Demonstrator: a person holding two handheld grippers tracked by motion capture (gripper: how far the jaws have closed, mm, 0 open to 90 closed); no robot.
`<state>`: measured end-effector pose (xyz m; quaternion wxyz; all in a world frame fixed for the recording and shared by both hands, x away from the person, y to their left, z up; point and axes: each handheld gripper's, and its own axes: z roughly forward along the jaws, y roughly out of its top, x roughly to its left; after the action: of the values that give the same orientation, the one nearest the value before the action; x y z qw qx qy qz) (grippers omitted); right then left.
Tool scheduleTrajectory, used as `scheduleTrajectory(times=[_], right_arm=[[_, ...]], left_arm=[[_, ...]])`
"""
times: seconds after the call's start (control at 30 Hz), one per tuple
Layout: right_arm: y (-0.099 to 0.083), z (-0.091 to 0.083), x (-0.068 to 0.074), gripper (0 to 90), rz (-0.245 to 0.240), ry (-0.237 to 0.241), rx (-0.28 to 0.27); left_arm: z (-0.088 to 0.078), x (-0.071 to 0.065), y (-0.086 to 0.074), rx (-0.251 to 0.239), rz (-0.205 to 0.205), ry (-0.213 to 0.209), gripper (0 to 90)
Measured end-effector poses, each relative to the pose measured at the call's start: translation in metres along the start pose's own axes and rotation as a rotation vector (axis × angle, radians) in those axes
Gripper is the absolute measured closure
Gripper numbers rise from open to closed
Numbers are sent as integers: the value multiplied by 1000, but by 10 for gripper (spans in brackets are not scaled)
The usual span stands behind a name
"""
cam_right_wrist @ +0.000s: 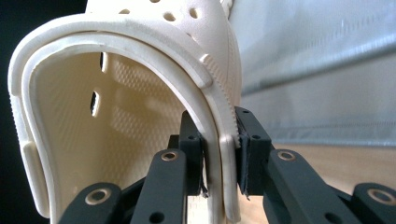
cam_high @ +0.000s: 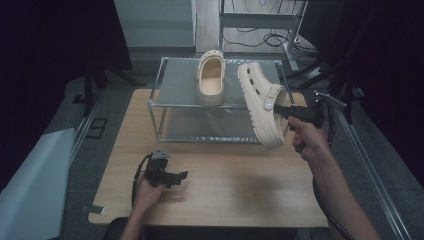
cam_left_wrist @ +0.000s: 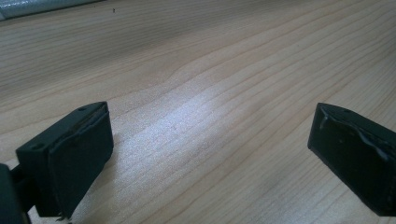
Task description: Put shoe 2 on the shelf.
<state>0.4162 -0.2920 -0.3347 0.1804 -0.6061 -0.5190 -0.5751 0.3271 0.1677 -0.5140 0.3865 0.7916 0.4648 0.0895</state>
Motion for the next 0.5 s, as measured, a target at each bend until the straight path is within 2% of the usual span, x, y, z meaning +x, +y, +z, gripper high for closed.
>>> scheduleTrajectory(times=[0.37,0.5], right_arm=[[26,23,13,747,24,-74,-76],[37,33,20,747,11,-114,-99]], left_arm=[[1,-2,0,3,11,-5,0],[2,-3,-1,8,17,-8,0]])
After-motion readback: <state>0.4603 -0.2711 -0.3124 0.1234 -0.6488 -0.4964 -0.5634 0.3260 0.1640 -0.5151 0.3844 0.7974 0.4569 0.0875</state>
